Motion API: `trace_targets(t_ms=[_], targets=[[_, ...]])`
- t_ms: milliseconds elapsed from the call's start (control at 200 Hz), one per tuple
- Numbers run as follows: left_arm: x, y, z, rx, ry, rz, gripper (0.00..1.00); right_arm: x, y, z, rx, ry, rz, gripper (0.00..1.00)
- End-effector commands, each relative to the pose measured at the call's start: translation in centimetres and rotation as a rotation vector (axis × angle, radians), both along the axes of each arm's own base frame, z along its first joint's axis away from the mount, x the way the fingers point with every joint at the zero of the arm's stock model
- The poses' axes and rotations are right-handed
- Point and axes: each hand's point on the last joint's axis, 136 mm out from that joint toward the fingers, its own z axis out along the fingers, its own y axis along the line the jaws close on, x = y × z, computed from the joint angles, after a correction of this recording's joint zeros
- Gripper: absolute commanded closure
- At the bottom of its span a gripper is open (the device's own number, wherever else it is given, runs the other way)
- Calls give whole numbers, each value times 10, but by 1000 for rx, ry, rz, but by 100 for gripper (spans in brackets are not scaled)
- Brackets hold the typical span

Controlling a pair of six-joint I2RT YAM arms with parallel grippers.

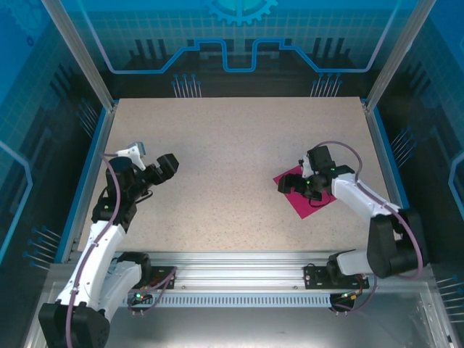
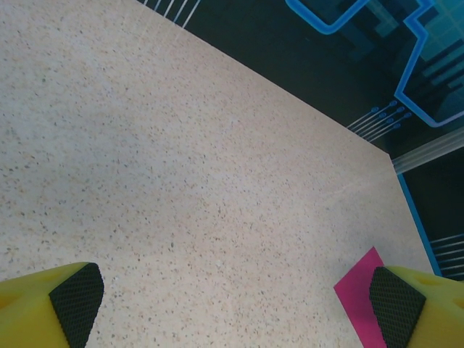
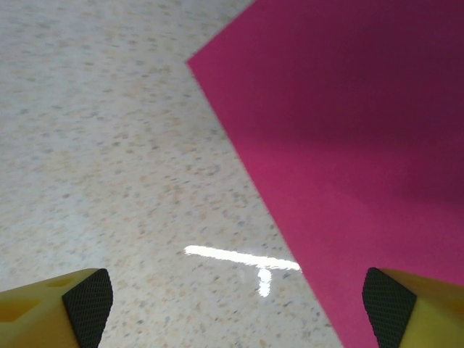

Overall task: Fold a paper plane with a square sheet of paper (pick it up from the middle)
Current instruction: Move the square sheet of paper to the center of the table.

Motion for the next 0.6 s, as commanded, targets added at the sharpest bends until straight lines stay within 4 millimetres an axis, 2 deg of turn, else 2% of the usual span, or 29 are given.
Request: trace_targets(t_ms=[0, 145, 275, 370, 465, 595], targets=[[-6, -6, 1, -37, -16, -33, 1, 15, -7, -3, -56, 8, -58, 8], [-11, 1, 1, -52, -12, 16, 1, 14, -19, -24, -117, 74, -131, 7], [-16, 10, -2, -70, -12, 82, 2, 7, -19, -44, -111, 141, -181, 11], [-21, 12, -3, -68, -2, 96, 1, 0, -11, -56, -78, 160, -198, 11], [-22, 6, -4, -72, 10, 58, 2, -6, -6, -56, -117, 161, -190, 12], [-18, -2, -11, -70, 55, 7, 1, -15, 18, -60, -117, 175, -144, 11]])
